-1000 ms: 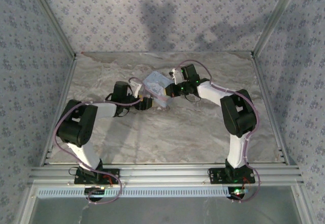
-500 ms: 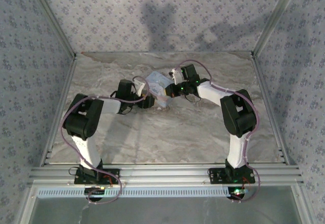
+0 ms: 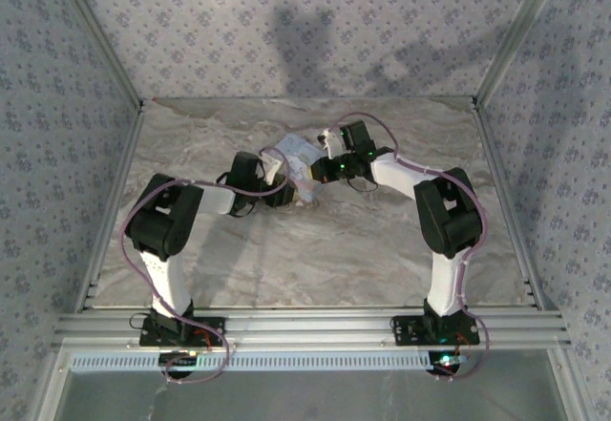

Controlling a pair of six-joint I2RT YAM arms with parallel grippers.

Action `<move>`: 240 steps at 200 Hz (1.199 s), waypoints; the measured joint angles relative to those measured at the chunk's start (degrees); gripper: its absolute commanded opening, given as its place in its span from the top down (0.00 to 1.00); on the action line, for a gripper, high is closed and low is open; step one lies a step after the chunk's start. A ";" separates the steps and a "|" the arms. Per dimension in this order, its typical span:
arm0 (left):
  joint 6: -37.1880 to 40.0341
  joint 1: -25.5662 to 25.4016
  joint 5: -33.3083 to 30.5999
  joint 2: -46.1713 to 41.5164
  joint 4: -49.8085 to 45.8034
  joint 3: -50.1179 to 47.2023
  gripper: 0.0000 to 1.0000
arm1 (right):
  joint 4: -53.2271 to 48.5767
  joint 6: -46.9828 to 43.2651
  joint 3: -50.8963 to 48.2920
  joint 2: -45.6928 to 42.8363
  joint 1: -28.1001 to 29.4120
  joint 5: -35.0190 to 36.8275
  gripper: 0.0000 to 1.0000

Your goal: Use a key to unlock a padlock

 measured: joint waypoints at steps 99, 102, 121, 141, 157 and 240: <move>0.20 -0.72 -1.55 0.90 -0.79 1.07 0.74 | 0.15 0.00 0.00 -0.02 0.04 0.72 1.00; 0.17 -0.72 -1.60 0.90 -0.79 1.07 0.74 | 0.17 0.00 0.00 -0.07 0.04 0.81 1.00; -0.11 -0.79 -1.66 0.74 -1.01 1.07 0.74 | 0.33 -0.02 -0.37 -0.55 0.04 1.62 1.00; -1.40 -1.16 -1.88 -0.07 -2.80 1.07 0.75 | 0.48 -0.20 -1.99 -2.16 0.20 3.19 1.00; -2.93 -1.66 -2.08 -1.38 -5.14 1.07 0.75 | 0.44 -0.44 -3.85 -4.39 0.20 4.61 1.00; -17.75 -2.78 0.87 -6.40 -13.27 1.60 0.76 | 2.25 -3.72 -18.36 -21.14 3.87 11.30 1.00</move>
